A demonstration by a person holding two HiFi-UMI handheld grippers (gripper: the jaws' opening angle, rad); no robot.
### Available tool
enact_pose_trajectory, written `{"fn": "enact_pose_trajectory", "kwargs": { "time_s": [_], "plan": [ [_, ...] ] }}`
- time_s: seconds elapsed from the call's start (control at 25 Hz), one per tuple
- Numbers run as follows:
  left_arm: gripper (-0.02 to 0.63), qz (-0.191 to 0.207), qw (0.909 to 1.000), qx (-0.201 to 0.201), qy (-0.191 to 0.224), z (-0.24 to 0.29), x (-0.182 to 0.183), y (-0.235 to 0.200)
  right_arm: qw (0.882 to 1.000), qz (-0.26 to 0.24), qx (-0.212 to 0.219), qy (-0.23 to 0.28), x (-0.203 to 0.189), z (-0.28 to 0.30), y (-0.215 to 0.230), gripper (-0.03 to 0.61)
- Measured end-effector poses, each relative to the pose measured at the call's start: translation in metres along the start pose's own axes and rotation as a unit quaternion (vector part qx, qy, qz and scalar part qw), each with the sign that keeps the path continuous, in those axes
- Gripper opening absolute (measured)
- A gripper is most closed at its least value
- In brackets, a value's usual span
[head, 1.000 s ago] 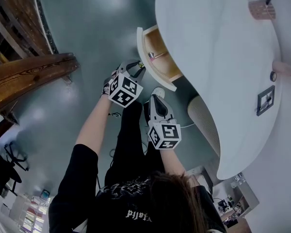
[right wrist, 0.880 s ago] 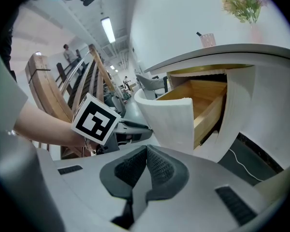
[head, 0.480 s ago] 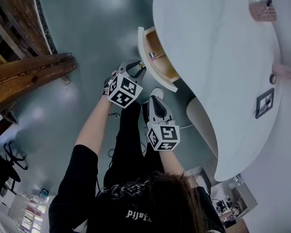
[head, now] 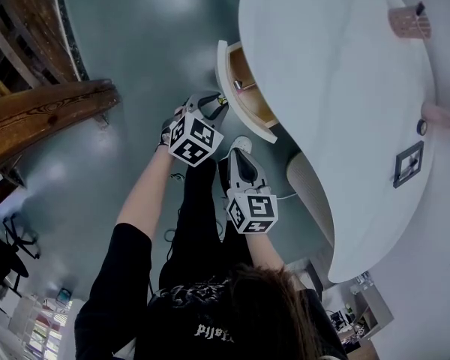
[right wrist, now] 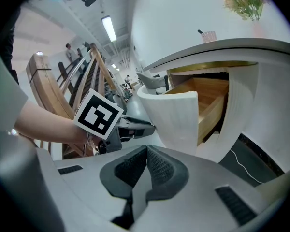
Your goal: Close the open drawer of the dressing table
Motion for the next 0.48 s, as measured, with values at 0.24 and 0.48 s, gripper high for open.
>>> {"fn": "enact_pose_trajectory", "kwargs": {
  "time_s": [0.24,0.48],
  "plan": [
    [0.117,-0.003,1.0,0.002,0.003,0.004,0.0037,0.0,1.0,0.001,0.0,-0.002,-0.0019,0.0008,0.0025,0.028],
    [0.117,-0.006,0.9999,-0.003,0.01,0.0086,0.009,-0.0016,1.0,0.002,-0.001,-0.002,-0.0015,0.0032,0.0053,0.026]
  ]
}}
Point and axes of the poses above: the fingertips, and each gripper's own axes: z forward along the fingers, y to its right, x out of its top, the point moved 4 cm from there along -z, backward along the fingers, and after that the axes turned 5 degrees about -x, right-handed, at the moved point
